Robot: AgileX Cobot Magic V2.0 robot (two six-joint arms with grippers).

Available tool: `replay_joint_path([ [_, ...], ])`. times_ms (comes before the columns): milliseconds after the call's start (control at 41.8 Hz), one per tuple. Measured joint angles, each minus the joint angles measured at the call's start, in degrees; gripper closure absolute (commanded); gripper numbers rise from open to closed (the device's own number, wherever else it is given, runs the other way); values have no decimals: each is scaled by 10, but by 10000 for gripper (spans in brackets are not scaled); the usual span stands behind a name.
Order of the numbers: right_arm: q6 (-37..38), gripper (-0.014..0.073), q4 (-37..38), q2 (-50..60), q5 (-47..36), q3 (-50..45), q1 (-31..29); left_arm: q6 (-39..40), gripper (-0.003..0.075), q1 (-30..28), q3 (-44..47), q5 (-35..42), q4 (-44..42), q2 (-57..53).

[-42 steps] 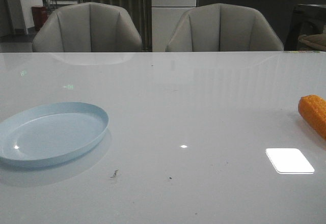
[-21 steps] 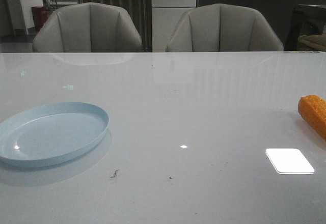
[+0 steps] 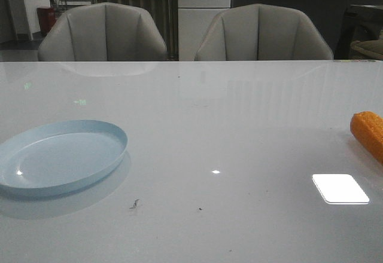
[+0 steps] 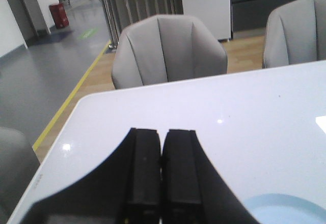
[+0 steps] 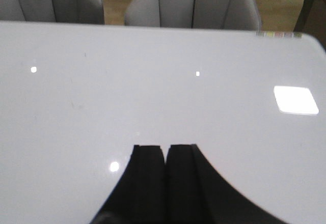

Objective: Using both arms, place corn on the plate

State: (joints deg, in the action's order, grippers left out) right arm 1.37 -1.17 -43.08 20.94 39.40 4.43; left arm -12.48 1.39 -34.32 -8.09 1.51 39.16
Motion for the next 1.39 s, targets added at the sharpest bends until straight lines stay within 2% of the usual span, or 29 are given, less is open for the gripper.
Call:
replay_joint_path([
  [192,0,536,0,-40,80,0,0,0,624,0,0,-41,3,22],
  [527,0,533,-9,-82,97,0,0,0,619,0,0,-52,29,58],
  [598,0,533,-11,-83,97,0,0,0,603,0,0,-53,30,60],
  [670,0,515,-12,-83,97,0,0,0,549,0,0,-57,30,64],
  [766,0,395,-13,-83,97,0,0,0,414,0,0,-71,30,74],
  [838,0,242,-13,-83,97,0,0,0,328,0,0,-79,33,84],
  [886,0,161,-13,-83,97,0,0,0,296,0,0,-80,37,90],
  [958,0,61,-13,-83,97,0,0,0,299,0,0,-81,47,98],
  [1029,0,35,-13,-83,97,0,0,0,302,0,0,-81,53,105],
  [1388,0,35,-17,-83,97,0,0,0,321,0,-6,-81,64,146],
])
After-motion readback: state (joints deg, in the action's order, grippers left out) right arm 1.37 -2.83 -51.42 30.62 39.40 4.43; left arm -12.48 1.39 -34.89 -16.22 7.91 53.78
